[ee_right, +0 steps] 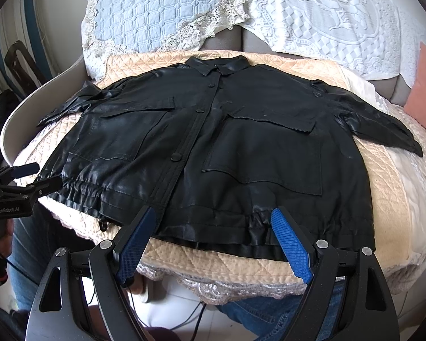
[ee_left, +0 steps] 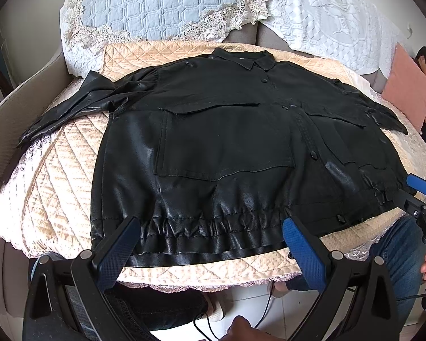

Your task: Fold large clothes

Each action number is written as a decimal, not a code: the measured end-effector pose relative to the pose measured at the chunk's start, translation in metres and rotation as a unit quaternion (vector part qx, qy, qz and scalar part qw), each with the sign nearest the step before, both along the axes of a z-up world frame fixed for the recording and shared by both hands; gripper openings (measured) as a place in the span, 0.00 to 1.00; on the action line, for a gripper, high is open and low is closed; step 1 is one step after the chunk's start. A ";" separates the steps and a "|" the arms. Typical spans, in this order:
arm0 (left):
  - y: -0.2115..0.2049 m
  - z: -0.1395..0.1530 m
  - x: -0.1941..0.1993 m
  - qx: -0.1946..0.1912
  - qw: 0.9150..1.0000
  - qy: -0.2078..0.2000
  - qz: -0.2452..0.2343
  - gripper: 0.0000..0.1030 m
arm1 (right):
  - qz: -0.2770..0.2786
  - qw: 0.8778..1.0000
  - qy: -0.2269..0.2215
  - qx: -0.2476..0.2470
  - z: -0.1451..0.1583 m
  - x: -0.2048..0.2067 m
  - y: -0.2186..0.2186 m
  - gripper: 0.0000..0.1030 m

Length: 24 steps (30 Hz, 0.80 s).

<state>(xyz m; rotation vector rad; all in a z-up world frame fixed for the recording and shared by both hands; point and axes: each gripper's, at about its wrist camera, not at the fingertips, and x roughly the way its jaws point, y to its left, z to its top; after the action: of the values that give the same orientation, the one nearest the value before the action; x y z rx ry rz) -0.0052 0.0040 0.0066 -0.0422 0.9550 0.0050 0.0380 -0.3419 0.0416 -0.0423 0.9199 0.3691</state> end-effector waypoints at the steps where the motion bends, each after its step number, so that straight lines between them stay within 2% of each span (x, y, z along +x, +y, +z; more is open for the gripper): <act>1: 0.000 0.000 0.000 0.000 1.000 -0.001 0.000 0.99 | 0.000 1.000 -0.001 0.000 0.000 0.000 0.000 0.82; 24: -0.002 -0.001 0.002 0.005 1.000 0.000 -0.002 0.99 | 0.010 1.000 -0.006 0.003 0.005 0.002 0.005 0.82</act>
<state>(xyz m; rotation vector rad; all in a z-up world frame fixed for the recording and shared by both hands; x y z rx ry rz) -0.0031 0.0023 0.0059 -0.0316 0.9553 0.0068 0.0401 -0.3367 0.0465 -0.0475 0.9074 0.3895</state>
